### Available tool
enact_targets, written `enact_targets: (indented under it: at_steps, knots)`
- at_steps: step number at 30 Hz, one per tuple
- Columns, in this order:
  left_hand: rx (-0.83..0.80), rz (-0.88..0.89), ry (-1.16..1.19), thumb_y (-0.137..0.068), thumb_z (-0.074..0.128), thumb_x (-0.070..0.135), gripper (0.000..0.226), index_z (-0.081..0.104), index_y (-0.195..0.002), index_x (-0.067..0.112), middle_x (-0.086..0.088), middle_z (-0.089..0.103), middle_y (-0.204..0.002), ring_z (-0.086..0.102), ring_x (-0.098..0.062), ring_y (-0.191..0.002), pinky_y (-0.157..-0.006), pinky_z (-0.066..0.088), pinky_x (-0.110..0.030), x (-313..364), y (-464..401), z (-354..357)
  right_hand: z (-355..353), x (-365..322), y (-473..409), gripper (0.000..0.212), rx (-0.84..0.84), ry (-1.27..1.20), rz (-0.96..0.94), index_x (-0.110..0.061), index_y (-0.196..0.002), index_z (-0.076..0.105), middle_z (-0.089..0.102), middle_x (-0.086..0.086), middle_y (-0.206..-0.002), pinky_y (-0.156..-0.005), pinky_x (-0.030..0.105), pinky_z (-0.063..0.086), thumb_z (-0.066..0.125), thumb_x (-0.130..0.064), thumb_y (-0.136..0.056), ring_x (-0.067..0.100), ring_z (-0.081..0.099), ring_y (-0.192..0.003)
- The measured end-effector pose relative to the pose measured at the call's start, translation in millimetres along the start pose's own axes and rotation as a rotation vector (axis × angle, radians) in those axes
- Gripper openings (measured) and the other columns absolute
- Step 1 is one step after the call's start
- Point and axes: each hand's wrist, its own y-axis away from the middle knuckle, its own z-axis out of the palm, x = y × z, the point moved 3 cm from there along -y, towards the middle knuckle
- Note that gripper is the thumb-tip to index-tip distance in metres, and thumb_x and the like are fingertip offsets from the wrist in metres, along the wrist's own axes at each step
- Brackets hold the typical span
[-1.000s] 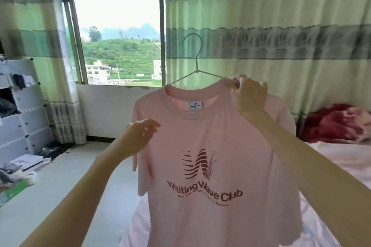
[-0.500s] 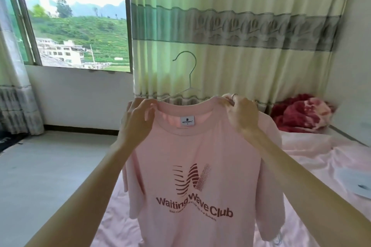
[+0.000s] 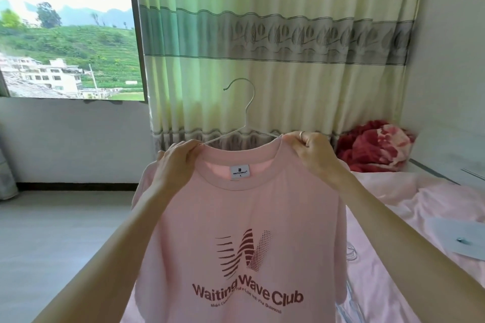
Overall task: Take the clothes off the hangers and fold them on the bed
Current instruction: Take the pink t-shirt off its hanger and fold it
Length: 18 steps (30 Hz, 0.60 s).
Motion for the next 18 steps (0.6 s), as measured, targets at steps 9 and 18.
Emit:
enact_targets:
  at_steps: [9, 18]
  knots:
    - [-0.021, 0.087, -0.006, -0.098, 0.045, 0.022, 0.026, 0.068, -0.109, 0.022, 0.004, 0.065, -0.109, 0.052, -0.021, -0.107, -0.074, 0.015, -0.026, 20.7, -12.9, 40.0, 17.8, 2.6, -24.7, 0.024, 0.006, -0.059, -0.050, -0.015, -0.091, 0.074, 0.068, 0.008, -0.071, -0.061, 0.029, 0.045, 0.051, -0.021, -0.095, 0.016, 0.056, -0.061]
    - [-0.082, 0.114, 0.151, -0.096, 0.051, 0.017, 0.023, 0.072, -0.105, 0.019, 0.001, 0.065, -0.091, 0.057, -0.022, -0.096, -0.091, 0.039, -0.036, 42.1, -14.3, 78.7, 29.4, 37.0, -24.8, 0.056, -0.012, 0.094, 0.171, -0.018, -0.047, 0.033, 0.040, -0.006, -0.048, -0.062, 0.030, 0.033, 0.051, -0.048, -0.091, 0.020, 0.043, -0.058]
